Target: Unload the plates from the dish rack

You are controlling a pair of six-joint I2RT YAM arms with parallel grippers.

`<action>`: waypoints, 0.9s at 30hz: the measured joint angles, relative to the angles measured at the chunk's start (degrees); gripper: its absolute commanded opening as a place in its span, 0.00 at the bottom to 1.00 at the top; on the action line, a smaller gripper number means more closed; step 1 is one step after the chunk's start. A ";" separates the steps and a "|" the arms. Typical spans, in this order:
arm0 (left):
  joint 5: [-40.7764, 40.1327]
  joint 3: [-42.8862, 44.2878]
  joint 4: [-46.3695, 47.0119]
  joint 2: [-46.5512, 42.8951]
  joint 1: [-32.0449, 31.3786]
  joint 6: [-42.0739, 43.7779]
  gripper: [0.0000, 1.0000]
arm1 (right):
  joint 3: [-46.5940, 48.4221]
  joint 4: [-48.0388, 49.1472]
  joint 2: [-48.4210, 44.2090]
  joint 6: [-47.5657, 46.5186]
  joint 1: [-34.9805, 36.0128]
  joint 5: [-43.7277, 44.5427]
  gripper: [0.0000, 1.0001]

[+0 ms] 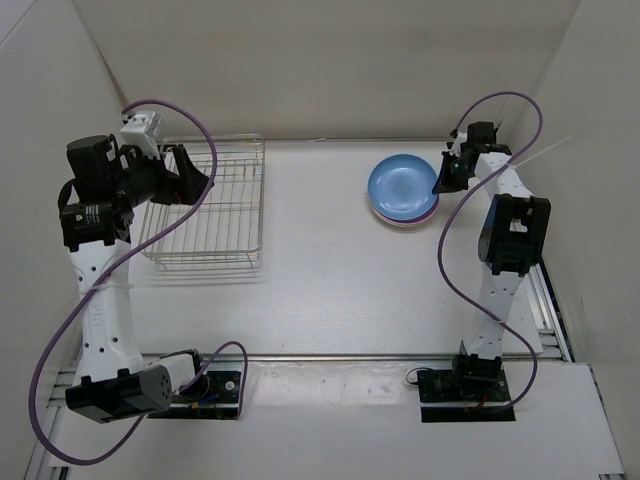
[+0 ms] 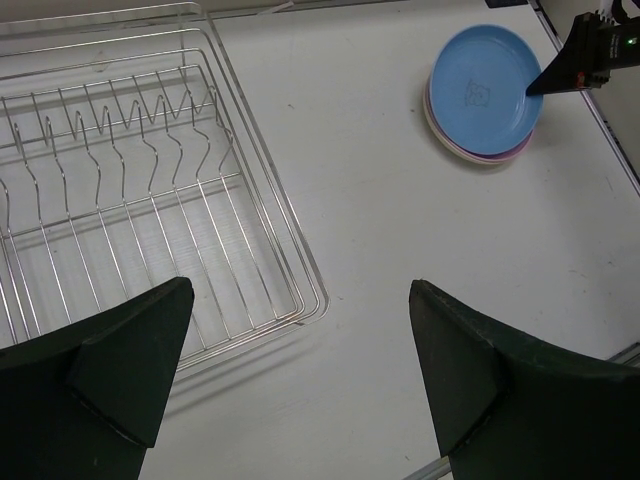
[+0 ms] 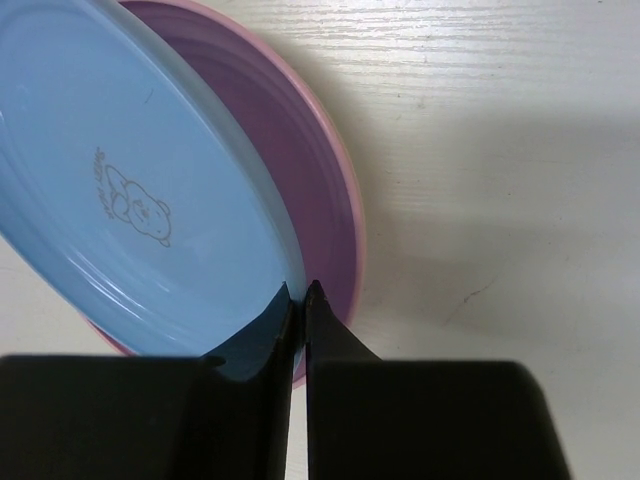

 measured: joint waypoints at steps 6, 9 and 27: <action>0.50 -0.07 0.13 -0.20 0.31 0.00 1.00 | 0.00 -0.17 0.00 -0.04 0.00 -0.13 0.30; 0.85 -0.37 0.22 -0.55 0.31 0.00 1.00 | -0.02 -0.48 0.00 -0.55 0.00 -0.11 0.63; -2.10 -11.74 5.70 -4.15 1.40 0.96 1.00 | 0.68 -5.46 -10.88 -2.19 -1.03 0.35 0.89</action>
